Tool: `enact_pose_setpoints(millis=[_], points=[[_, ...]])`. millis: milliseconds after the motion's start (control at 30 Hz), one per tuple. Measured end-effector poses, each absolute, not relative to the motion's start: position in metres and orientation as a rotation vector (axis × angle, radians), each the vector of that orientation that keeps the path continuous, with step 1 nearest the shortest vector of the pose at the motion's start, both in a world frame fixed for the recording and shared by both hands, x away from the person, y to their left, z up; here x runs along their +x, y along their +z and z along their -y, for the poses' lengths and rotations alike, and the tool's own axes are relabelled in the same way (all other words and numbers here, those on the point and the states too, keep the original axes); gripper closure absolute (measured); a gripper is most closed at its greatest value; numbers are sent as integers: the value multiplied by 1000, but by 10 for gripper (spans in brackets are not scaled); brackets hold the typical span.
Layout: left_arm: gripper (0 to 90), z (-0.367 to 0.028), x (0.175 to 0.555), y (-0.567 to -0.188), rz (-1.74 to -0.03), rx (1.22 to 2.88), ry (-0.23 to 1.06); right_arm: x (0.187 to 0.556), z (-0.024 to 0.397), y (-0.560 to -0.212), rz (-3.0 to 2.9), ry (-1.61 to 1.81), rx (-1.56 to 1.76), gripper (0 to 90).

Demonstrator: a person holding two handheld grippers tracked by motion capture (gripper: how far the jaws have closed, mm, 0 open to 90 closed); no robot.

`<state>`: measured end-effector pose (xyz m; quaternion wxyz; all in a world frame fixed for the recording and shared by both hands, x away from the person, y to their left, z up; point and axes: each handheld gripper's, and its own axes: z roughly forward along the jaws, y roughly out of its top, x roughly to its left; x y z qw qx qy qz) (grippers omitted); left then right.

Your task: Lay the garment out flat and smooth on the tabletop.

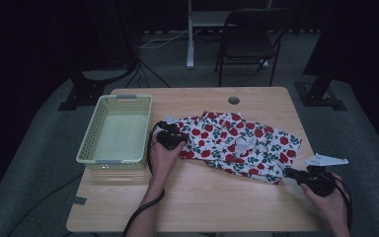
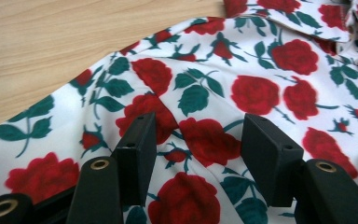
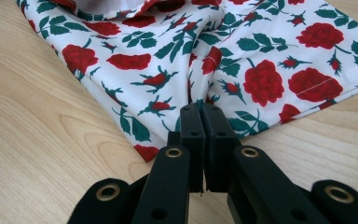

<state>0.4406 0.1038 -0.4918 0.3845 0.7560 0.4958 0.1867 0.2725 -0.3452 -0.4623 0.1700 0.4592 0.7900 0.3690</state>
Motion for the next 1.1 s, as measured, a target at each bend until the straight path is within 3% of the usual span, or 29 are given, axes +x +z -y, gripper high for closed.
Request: enact_pose_setpoints(millis=[300, 733, 1100], points=[[488, -100, 446, -491, -1267, 1965, 552, 269, 355, -464, -2234, 1032, 1329, 883], [460, -100, 442, -489, -1288, 1950, 528, 270, 351, -467, -2251, 1030, 1327, 884], [457, -75, 405, -456, -1072, 1936, 505, 272, 347, -470, -2258, 1038, 1328, 883]])
